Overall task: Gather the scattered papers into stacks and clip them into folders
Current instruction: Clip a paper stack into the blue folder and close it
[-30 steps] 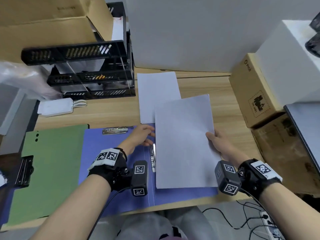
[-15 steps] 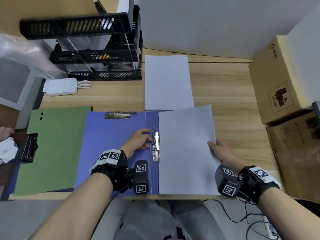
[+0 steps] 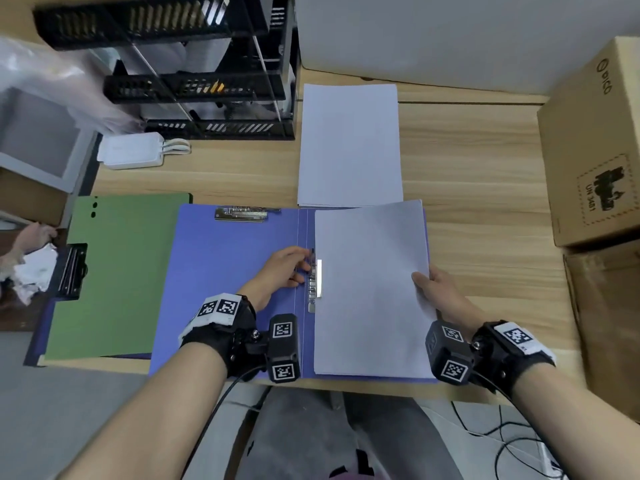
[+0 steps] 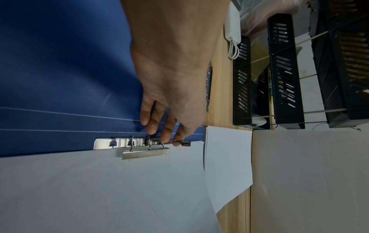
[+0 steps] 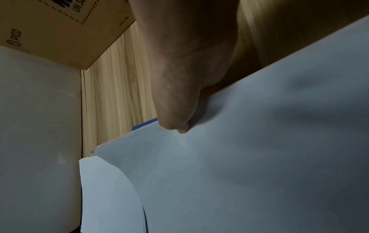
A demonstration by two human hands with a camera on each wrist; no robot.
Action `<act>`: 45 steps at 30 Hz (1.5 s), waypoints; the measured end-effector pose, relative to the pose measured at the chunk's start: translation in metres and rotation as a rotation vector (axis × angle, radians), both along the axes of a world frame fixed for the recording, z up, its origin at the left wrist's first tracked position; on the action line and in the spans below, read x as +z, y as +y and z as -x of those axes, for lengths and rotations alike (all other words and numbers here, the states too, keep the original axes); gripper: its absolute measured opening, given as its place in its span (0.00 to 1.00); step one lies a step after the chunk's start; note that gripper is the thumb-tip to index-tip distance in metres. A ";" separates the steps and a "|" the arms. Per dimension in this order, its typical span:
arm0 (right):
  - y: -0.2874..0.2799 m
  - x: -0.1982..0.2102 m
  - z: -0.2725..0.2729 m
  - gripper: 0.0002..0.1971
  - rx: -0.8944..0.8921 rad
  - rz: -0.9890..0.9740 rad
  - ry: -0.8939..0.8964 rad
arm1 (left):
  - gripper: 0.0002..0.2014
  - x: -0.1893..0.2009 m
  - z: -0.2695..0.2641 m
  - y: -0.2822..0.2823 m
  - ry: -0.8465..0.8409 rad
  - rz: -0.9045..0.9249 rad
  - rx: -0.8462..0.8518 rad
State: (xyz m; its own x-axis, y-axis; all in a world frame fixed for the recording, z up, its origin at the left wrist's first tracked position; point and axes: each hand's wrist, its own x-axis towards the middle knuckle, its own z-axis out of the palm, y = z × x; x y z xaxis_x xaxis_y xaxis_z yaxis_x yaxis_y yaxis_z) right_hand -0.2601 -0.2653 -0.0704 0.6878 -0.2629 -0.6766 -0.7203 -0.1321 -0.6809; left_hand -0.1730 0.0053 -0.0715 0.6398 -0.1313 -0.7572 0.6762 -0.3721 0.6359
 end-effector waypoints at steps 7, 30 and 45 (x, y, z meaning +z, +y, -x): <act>0.000 -0.007 0.001 0.11 -0.007 -0.056 0.064 | 0.11 0.016 0.011 0.018 0.017 -0.039 -0.279; 0.002 -0.015 0.006 0.13 0.034 -0.031 0.034 | 0.13 -0.016 0.027 0.023 -0.256 -0.297 -0.601; 0.004 -0.010 0.006 0.15 -0.097 -0.002 0.088 | 0.09 -0.014 0.018 0.024 -0.294 -0.289 -0.724</act>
State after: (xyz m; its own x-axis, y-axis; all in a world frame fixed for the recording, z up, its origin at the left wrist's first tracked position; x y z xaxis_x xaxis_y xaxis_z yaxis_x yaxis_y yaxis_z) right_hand -0.2661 -0.2611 -0.0804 0.5969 -0.3239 -0.7341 -0.7868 -0.0572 -0.6146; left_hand -0.1914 0.0291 -0.0852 0.6487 -0.4122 -0.6397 0.0285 -0.8268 0.5617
